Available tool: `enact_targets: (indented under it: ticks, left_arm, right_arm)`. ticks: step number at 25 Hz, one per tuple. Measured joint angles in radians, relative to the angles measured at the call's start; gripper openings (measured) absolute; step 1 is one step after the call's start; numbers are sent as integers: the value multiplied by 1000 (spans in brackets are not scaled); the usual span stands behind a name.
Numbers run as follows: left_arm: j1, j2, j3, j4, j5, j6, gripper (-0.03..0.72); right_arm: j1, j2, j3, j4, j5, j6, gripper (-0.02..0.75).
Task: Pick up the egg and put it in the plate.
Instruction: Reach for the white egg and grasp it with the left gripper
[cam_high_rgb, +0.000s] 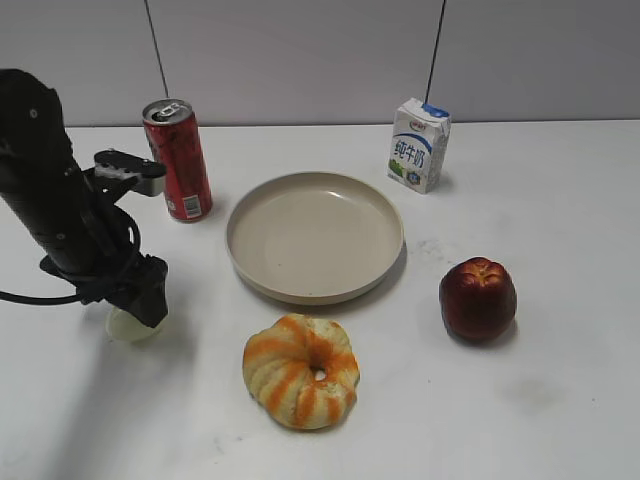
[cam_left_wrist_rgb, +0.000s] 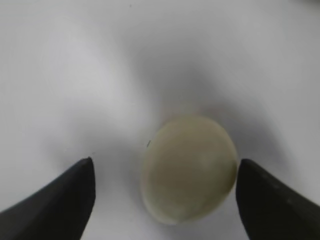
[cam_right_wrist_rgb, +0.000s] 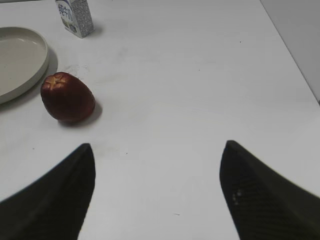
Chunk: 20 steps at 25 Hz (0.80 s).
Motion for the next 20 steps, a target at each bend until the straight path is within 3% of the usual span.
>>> enact_targets:
  ticks: [6, 9, 16, 20]
  left_arm:
    - [0, 65, -6, -61, 6, 76, 585]
    - [-1, 68, -7, -64, 6, 80, 468]
    - [-1, 68, -41, -70, 56, 82, 463]
    - [-2, 45, -124, -139, 125, 82, 463]
  right_arm:
    - [0, 0, 0, 0, 0, 0, 587]
    - [0, 0, 0, 0, 0, 0, 587]
    - [0, 0, 0, 0, 0, 0, 587]
    - [0, 0, 0, 0, 0, 0, 587]
